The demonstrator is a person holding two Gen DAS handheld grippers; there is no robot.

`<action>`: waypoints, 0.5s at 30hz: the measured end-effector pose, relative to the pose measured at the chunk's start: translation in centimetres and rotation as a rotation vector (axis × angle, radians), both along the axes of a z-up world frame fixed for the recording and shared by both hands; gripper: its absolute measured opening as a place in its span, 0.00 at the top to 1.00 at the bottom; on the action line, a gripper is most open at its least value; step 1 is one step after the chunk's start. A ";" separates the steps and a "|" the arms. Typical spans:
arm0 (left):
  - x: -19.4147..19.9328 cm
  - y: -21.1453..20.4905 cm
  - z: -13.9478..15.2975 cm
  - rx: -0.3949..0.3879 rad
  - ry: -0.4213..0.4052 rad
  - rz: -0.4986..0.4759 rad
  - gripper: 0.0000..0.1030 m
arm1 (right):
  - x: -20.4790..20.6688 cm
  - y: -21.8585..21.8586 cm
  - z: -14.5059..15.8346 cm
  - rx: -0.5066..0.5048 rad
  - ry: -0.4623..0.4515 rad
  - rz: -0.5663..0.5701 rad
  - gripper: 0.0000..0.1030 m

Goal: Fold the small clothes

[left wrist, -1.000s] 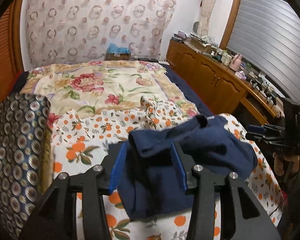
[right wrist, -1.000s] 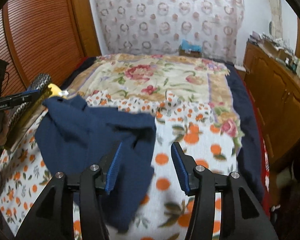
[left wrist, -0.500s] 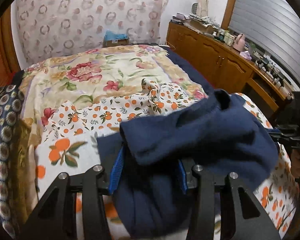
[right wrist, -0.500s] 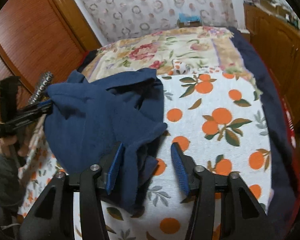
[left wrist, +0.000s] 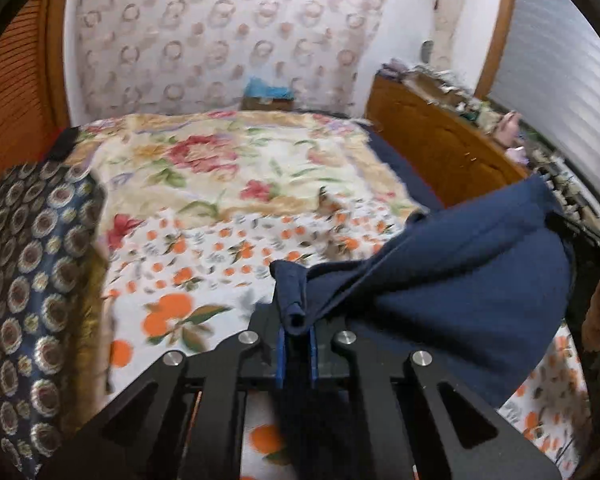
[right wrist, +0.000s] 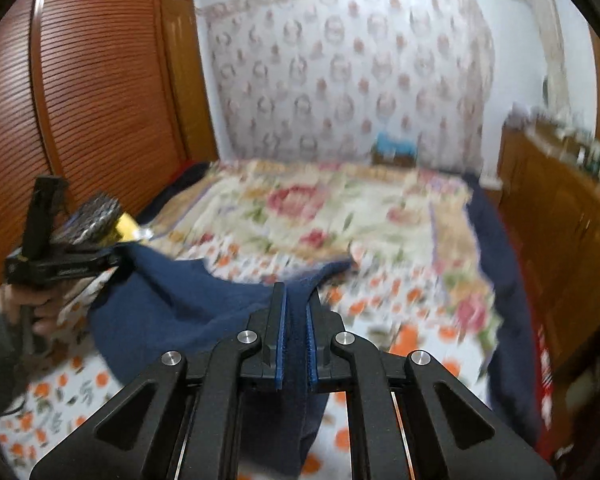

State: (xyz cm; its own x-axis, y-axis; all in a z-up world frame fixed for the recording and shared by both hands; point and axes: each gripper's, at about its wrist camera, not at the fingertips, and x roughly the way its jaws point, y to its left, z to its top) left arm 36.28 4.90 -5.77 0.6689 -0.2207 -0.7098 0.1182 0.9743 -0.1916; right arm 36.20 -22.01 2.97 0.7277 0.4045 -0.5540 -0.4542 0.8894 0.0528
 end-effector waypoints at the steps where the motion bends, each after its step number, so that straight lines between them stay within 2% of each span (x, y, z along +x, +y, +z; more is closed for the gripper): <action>1: 0.1 0.1 -0.4 0.001 0.014 0.001 0.94 | 0.6 0.2 -0.3 -0.010 0.003 -0.015 0.95; 3: 0.4 0.2 -1.1 0.000 0.039 -0.005 0.92 | 2.2 0.5 -1.9 -0.034 0.064 -0.043 0.95; 4: 0.5 0.1 -1.4 -0.001 0.046 -0.006 0.90 | 3.0 0.9 -3.1 -0.048 0.123 -0.052 0.95; 6: 0.7 0.0 -1.6 0.012 0.059 -0.006 0.85 | 3.7 1.3 -4.2 -0.068 0.155 -0.056 0.94; 10: 0.8 0.1 -1.2 0.010 0.047 -0.024 0.63 | 3.6 1.0 -4.6 -0.078 0.180 -0.060 0.92; 13: 1.4 0.4 -1.1 -0.015 0.054 -0.026 0.61 | 3.1 0.8 -4.0 -0.086 0.177 -0.073 0.79; 15: 2.0 0.6 -0.8 -0.026 0.045 -0.003 0.61 | 2.4 1.0 -3.6 -0.086 0.164 -0.064 0.64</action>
